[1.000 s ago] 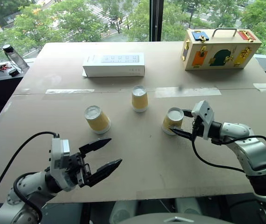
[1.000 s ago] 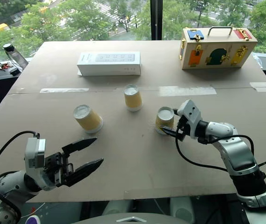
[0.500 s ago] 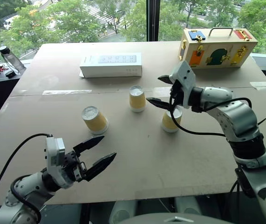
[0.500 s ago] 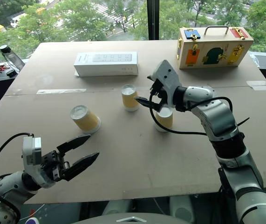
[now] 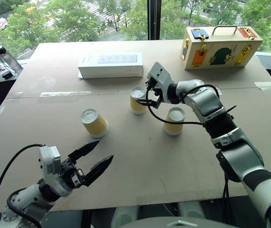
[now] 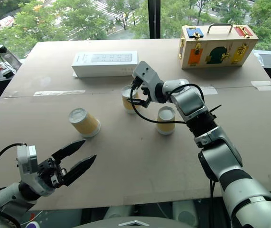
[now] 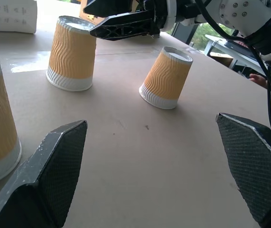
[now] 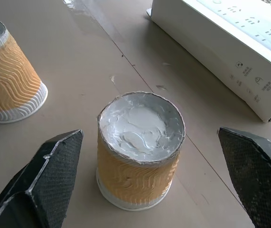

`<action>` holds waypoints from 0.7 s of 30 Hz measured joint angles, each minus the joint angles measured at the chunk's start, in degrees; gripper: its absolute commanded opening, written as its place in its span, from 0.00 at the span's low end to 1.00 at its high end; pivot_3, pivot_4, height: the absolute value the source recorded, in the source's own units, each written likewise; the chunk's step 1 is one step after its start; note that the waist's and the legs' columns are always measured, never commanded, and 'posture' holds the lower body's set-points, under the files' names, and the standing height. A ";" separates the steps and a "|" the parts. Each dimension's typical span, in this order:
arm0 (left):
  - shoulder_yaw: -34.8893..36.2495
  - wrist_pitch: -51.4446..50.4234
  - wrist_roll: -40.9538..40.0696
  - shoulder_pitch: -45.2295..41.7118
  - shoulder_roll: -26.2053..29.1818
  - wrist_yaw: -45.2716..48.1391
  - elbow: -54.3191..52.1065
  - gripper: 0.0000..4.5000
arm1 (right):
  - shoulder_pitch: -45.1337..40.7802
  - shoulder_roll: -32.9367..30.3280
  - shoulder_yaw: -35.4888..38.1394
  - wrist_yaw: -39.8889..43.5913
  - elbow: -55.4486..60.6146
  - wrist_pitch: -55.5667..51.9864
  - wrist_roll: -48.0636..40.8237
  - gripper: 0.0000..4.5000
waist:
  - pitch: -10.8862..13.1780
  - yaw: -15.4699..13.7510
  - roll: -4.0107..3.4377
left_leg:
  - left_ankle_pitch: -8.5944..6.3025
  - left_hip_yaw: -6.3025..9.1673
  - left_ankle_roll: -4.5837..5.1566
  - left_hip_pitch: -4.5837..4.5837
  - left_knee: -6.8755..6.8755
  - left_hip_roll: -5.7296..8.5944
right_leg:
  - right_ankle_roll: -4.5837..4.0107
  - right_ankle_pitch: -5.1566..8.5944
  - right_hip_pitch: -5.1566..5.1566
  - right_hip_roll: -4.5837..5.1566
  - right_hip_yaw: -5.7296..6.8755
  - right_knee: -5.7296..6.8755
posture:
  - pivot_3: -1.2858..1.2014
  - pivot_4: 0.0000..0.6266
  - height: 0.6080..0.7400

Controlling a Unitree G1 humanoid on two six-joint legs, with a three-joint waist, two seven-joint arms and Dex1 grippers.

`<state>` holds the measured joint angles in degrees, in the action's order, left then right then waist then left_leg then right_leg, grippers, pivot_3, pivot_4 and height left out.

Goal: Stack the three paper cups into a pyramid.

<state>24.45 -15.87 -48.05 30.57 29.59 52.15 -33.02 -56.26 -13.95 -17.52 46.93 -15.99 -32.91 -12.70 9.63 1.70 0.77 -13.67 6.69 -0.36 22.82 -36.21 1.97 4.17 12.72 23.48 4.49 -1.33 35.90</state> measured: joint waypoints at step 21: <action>0.19 0.13 -0.50 -2.43 1.85 4.60 3.42 1.00 | -9.26 10.53 0.16 -0.80 -23.64 6.15 5.89 1.00 | -0.02 0.85 0.01 | -0.02 -0.17 -0.08 -0.12 0.01 -0.29 | -0.21 -0.14 0.11 -0.41 -0.21 0.05 | 0.52 0.24 1.00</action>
<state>24.64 -15.74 -48.55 28.14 31.44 56.76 -29.60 -65.53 -3.42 -17.37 46.14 -39.63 -26.77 -6.81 9.61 2.56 0.78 -13.69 6.52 -0.45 22.70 -36.20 1.67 3.96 12.58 23.59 4.07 -1.55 35.95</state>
